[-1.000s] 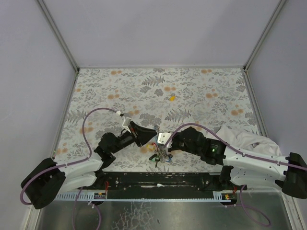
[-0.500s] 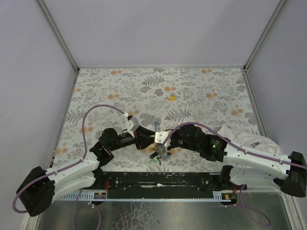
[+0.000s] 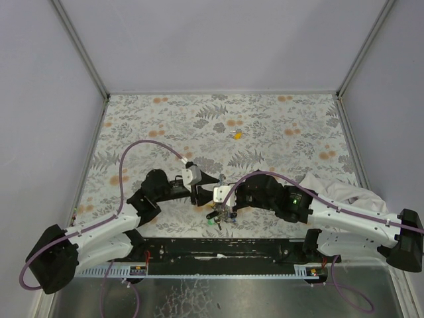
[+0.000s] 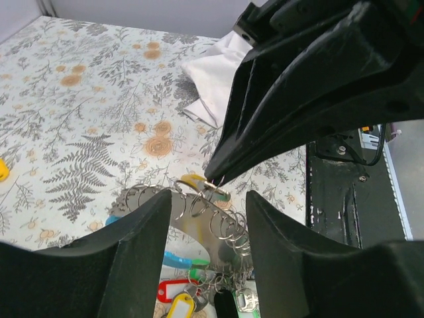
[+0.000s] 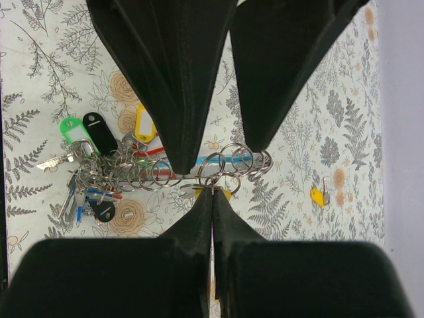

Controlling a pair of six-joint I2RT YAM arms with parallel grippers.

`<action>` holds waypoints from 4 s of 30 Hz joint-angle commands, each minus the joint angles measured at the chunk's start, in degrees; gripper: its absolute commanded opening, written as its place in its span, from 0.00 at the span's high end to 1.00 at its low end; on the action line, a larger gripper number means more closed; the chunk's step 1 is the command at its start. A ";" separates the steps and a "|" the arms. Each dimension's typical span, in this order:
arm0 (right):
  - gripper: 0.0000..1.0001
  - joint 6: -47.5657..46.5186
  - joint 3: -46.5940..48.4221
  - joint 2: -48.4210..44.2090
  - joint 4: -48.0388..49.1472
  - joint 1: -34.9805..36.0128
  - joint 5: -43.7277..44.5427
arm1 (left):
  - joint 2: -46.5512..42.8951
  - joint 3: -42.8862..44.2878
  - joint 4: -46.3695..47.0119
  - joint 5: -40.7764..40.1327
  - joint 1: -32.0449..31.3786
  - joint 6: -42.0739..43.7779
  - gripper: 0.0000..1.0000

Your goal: Put the keys on the keyring

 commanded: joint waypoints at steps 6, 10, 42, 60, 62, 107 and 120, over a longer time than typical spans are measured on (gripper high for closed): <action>1.00 -0.73 3.71 -1.38 1.48 0.51 -1.27 | 2.15 4.12 -2.27 6.45 0.37 5.87 0.51; 1.00 -0.84 3.86 -1.26 1.27 0.51 -1.49 | 3.51 4.58 -3.40 6.92 0.37 6.90 0.53; 1.00 2.71 0.58 -3.96 2.60 0.52 1.55 | 4.42 3.07 -1.90 1.39 0.48 2.09 1.00; 1.00 9.19 -9.99 -3.18 13.25 0.66 2.17 | 4.30 -3.89 13.46 -11.68 0.73 -14.70 1.00; 1.00 9.36 -10.56 -2.81 14.49 0.92 1.99 | 5.27 -5.32 16.88 -12.85 0.71 -16.89 1.00; 1.00 11.81 -14.08 -4.19 21.63 2.06 4.89 | 7.81 -9.87 30.85 -17.71 0.71 -27.84 1.00; 1.00 14.74 3.02 10.19 -1.33 2.05 10.00 | 6.24 -7.83 25.67 -15.77 0.70 -24.55 1.00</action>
